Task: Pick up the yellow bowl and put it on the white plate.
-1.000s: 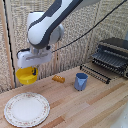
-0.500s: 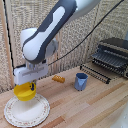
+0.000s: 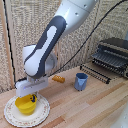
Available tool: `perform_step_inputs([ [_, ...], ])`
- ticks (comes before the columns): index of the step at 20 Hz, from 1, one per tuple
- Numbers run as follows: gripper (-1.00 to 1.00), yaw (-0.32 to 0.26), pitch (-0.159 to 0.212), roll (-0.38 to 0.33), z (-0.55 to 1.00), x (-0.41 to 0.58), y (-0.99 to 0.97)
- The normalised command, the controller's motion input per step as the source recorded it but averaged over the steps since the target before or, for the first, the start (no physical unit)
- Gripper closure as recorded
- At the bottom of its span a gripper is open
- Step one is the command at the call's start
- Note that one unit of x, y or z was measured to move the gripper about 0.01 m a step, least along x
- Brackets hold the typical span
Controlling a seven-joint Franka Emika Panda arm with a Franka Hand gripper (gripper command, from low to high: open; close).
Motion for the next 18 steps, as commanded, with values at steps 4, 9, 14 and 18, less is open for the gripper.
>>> perform_step_inputs([
  [4, 1.0, 0.0, -0.011, -0.006, -0.06, 0.037, 0.0],
  [9, -1.0, 0.0, -0.021, 0.015, 0.17, 0.081, -0.01],
  [14, -1.0, 0.0, 0.0, 0.052, 0.66, 0.082, -0.06],
  [18, -1.0, 0.068, 0.014, 0.0, 0.95, 0.111, -0.05],
])
